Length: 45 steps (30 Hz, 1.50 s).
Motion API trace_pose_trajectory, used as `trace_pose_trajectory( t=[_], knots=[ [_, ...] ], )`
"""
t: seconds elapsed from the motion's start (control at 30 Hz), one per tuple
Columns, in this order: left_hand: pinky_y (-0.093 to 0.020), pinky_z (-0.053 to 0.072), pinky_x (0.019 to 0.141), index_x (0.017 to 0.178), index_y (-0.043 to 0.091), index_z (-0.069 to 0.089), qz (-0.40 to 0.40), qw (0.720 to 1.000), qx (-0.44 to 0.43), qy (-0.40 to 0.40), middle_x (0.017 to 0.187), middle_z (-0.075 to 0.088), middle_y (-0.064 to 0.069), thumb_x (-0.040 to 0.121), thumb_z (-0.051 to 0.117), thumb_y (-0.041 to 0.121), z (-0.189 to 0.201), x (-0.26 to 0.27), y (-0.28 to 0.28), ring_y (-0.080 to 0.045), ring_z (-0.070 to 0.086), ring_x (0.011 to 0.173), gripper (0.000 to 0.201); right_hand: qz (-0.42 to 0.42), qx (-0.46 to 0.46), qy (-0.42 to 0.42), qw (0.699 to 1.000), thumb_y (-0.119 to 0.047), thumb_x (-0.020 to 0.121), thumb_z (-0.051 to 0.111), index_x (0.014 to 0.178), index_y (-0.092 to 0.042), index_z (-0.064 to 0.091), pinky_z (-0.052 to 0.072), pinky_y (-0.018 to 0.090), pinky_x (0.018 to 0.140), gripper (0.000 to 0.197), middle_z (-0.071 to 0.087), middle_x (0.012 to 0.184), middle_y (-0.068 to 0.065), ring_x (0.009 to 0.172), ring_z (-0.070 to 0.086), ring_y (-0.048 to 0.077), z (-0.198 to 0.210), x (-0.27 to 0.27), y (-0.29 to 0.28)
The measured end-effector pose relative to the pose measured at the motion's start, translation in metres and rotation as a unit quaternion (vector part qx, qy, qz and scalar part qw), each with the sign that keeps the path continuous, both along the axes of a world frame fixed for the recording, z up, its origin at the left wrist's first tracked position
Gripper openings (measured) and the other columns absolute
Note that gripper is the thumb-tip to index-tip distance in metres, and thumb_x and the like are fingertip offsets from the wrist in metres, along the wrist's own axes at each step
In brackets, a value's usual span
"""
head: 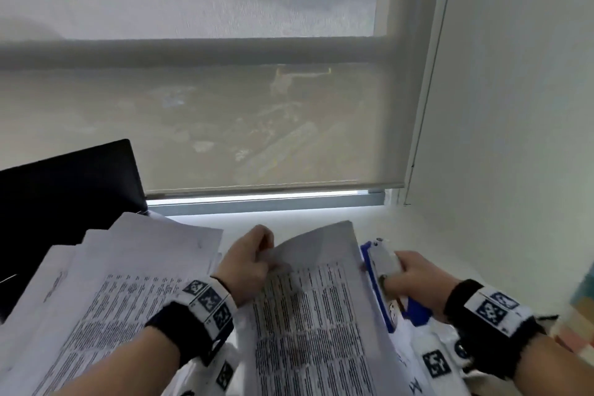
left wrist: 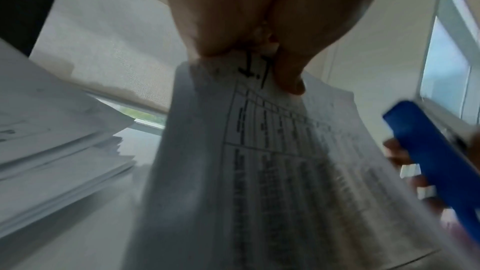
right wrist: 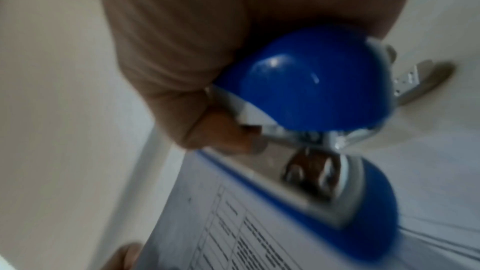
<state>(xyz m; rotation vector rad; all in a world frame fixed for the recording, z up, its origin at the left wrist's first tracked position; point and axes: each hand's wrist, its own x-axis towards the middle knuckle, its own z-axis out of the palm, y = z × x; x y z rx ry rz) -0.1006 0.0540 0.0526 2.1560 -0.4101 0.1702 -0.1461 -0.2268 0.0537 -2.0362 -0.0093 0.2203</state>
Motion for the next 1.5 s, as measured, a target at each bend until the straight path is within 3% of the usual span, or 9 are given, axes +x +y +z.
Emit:
trace_pose_trajectory(
  t=[0.2,0.33,0.43,0.53,0.67,0.97,1.13,1.3,1.5],
  knots=[
    [-0.023,0.034,0.057,0.075,0.016,0.047,-0.134,0.986,-0.095,0.015,0.062,0.039,0.009,0.075,0.064,0.0,0.055,-0.018,0.002,-0.01,0.034,0.061,0.023,0.057,0.024,-0.048,0.997,-0.016,0.057,0.064,0.093,-0.006,0.063,0.054,0.037,0.058,0.037,0.065,0.079,0.017,0.066,0.063,0.026,0.03,-0.016,0.016],
    [-0.02,0.039,0.053,0.085,0.017,0.051,-0.031,0.987,-0.131,-0.084,0.074,0.052,0.006,0.079,0.075,-0.001,0.089,-0.018,0.009,-0.008,0.043,0.056,0.031,0.029,0.067,-0.127,0.989,-0.006,0.065,0.062,0.074,-0.003,0.062,0.048,0.023,0.051,0.01,0.063,0.059,-0.001,0.054,0.061,0.01,0.054,-0.029,0.028],
    [-0.026,0.054,0.068,0.109,0.019,0.051,0.048,0.971,-0.219,-0.083,0.102,0.063,0.001,0.072,0.085,0.024,0.103,-0.021,0.02,-0.017,0.063,0.079,0.051,-0.001,0.085,-0.2,0.976,-0.011,0.064,0.062,0.091,0.005,0.066,0.054,0.037,0.066,0.032,0.066,0.079,0.019,0.07,0.065,0.023,0.08,-0.037,0.027],
    [-0.046,0.055,0.088,0.104,0.01,0.056,0.023,0.953,-0.3,-0.041,0.106,0.069,-0.012,0.086,0.069,0.013,0.107,-0.028,0.02,-0.033,0.066,0.099,0.022,-0.061,0.117,-0.273,0.953,-0.02,0.054,0.063,0.096,0.009,0.063,0.05,0.045,0.066,0.051,0.062,0.086,0.032,0.069,0.061,0.039,0.105,-0.041,0.027],
    [-0.031,0.055,0.078,0.104,0.008,0.05,0.033,0.953,-0.289,-0.082,0.093,0.066,-0.008,0.098,0.053,0.009,0.096,-0.041,-0.01,-0.01,0.064,0.081,0.007,-0.075,0.14,-0.303,0.94,-0.024,0.052,0.063,0.096,0.012,0.055,0.052,0.058,0.063,0.058,0.054,0.089,0.041,0.076,0.052,0.059,0.112,-0.049,0.037],
    [-0.005,0.041,0.058,0.116,0.004,0.044,0.085,0.979,-0.179,-0.045,0.095,0.055,0.001,0.1,0.045,0.006,0.05,-0.046,-0.036,-0.003,0.053,0.082,0.017,-0.095,0.137,-0.225,0.96,-0.005,0.066,0.061,0.079,-0.003,0.049,0.037,0.017,0.038,0.018,0.048,0.042,-0.008,0.034,0.043,0.003,0.064,-0.057,0.046],
    [-0.04,0.049,0.092,0.111,0.014,0.053,0.095,0.98,-0.165,-0.05,0.112,0.063,-0.009,0.097,0.045,0.001,0.057,-0.039,-0.033,-0.024,0.059,0.104,0.021,-0.087,0.089,-0.256,0.959,0.004,0.075,0.06,0.076,-0.008,0.054,0.041,0.022,0.04,0.013,0.055,0.064,0.009,0.046,0.053,0.01,0.074,-0.047,0.044],
    [-0.053,0.051,0.09,0.106,0.013,0.058,0.085,0.978,-0.187,-0.032,0.104,0.069,-0.011,0.084,0.047,0.021,0.058,-0.035,-0.024,-0.03,0.065,0.098,0.026,-0.251,-0.041,-0.382,0.888,-0.03,0.077,0.063,0.093,-0.023,0.05,0.045,0.038,0.087,0.022,0.038,0.12,0.006,0.113,0.038,0.021,0.103,-0.021,0.034],
    [-0.047,0.052,0.09,0.098,0.02,0.06,0.06,0.981,-0.177,-0.044,0.095,0.068,0.0,0.095,0.045,-0.003,0.065,-0.043,-0.031,-0.021,0.064,0.093,0.027,-0.197,0.125,-0.515,0.825,-0.035,0.088,0.061,0.107,-0.018,0.043,0.042,0.005,0.059,0.032,0.056,0.086,-0.009,0.064,0.053,-0.015,0.173,-0.021,0.059]
  ],
)
